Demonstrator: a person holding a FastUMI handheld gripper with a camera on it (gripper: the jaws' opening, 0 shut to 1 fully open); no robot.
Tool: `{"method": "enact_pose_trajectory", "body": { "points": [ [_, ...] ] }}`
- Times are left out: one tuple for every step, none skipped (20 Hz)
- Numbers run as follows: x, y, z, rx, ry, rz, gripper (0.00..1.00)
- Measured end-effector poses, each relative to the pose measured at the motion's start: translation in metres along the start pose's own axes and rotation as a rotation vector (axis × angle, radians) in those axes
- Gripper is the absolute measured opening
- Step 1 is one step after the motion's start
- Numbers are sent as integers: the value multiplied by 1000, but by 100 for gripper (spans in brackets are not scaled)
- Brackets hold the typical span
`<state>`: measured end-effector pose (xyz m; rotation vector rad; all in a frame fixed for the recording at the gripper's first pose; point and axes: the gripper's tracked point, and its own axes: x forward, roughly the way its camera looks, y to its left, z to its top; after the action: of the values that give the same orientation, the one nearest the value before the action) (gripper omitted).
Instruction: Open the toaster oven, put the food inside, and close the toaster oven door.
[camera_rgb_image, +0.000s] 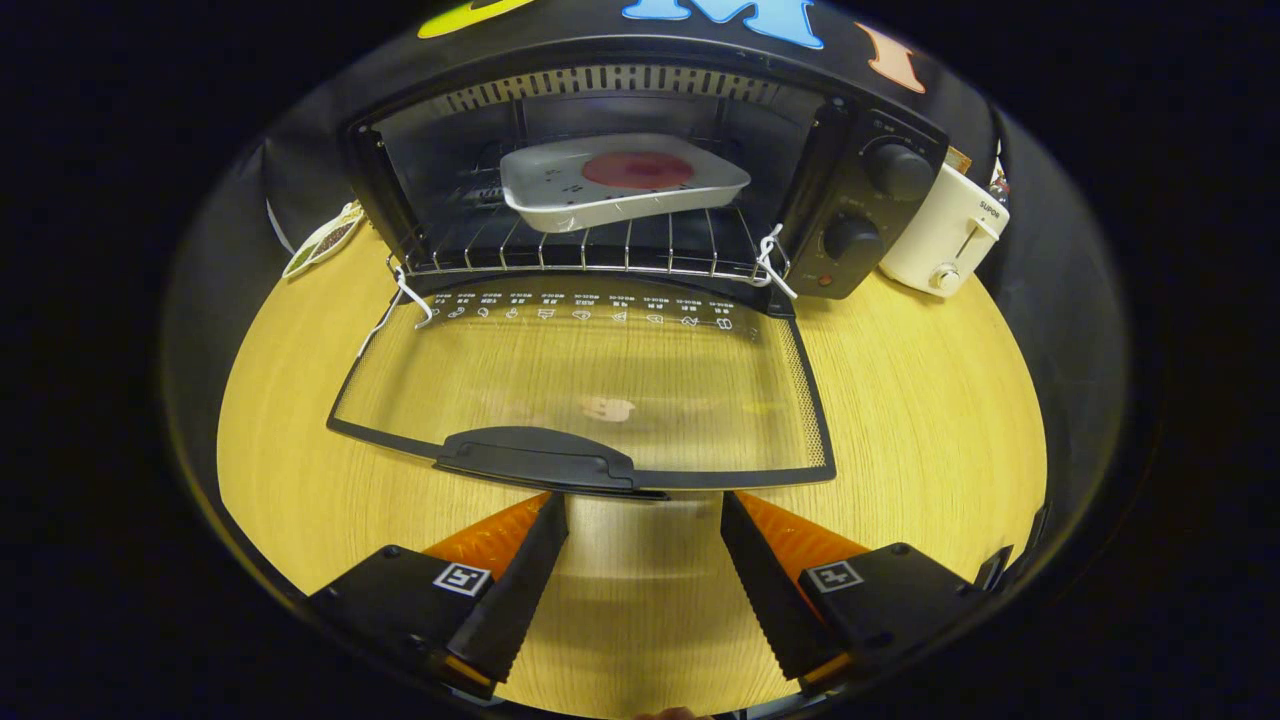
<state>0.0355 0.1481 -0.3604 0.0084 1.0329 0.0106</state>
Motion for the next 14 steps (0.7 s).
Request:
{"method": "enact_pose_trajectory", "body": {
  "points": [
    [0, 0, 1, 9, -2, 2, 99],
    [1, 1, 1, 15, 7, 6, 98],
    [1, 1, 1, 20, 6, 9, 98],
    [1, 1, 1, 19, 10, 10, 98],
    [0, 1, 1, 20, 12, 10, 98],
    [-1, 1, 2, 25, 16, 11, 98],
    [-4, 2, 3, 33, 15, 15, 98],
    [-9, 2, 5, 35, 8, 19, 98],
    [-13, 2, 6, 37, -2, 25, 98],
    [-20, 1, 8, 47, -9, 29, 98],
    [-27, 2, 9, 66, -14, 35, 98],
    [-34, 2, 12, 87, -20, 41, 98],
    [-41, 3, 15, 103, -29, 50, 98],
    [-48, 4, 20, 118, -42, 60, 98]
  ]
}}
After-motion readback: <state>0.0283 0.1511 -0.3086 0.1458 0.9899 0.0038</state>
